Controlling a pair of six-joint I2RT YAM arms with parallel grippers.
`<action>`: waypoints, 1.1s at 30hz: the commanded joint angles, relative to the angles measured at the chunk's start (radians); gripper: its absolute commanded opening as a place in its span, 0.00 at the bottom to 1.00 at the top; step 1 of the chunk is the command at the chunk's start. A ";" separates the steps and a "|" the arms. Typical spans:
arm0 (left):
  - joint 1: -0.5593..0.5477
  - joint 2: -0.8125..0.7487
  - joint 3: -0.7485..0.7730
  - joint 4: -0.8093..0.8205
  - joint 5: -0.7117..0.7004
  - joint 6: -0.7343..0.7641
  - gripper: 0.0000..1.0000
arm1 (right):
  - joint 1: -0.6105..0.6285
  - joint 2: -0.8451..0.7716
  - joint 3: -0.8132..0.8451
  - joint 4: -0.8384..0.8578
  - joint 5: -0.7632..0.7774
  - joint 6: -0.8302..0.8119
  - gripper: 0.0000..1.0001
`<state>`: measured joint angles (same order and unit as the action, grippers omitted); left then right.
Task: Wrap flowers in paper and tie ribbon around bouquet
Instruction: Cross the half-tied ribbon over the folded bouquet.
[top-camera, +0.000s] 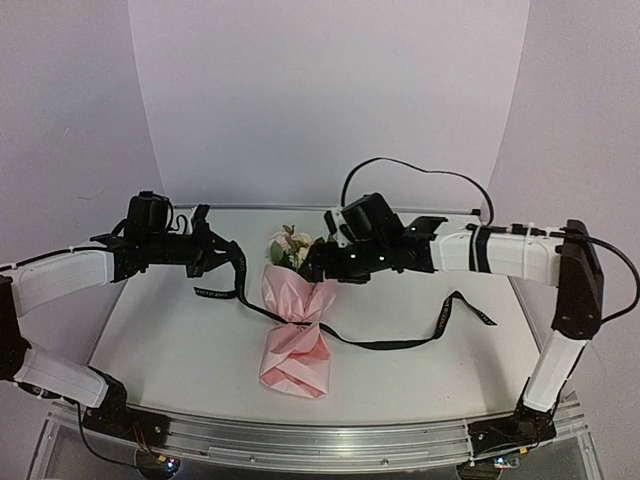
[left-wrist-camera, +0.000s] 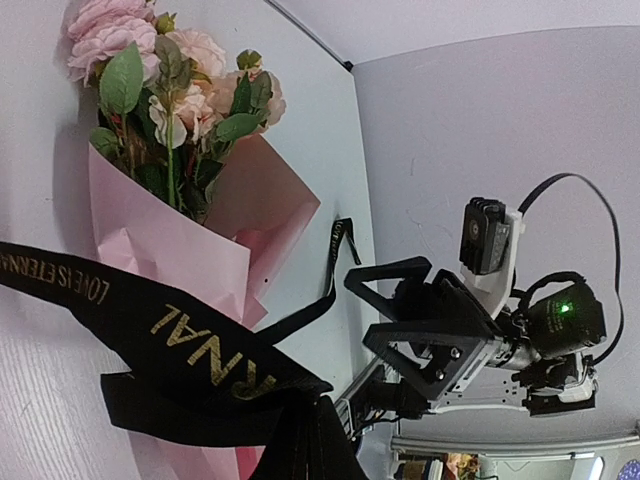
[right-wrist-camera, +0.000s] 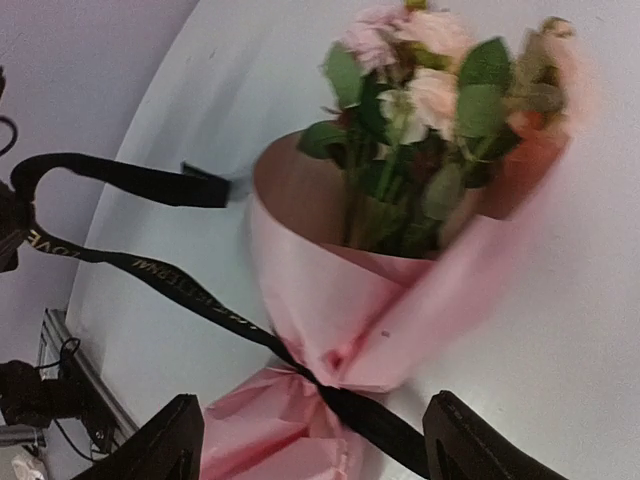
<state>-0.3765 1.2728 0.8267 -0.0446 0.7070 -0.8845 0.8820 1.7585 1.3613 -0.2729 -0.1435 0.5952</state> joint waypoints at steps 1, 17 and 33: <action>-0.022 -0.023 0.033 0.040 -0.013 -0.021 0.00 | 0.066 0.161 0.200 0.054 -0.126 -0.090 0.80; -0.032 -0.232 0.033 -0.182 -0.146 -0.023 0.00 | 0.191 0.452 0.535 0.047 -0.055 -0.139 0.84; -0.040 -0.430 -0.146 -0.399 -0.259 0.031 0.15 | 0.227 0.321 0.382 0.011 0.112 -0.129 0.07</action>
<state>-0.4129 0.9051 0.7398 -0.3617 0.4853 -0.9002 1.0976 2.1910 1.8022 -0.2508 -0.0833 0.4721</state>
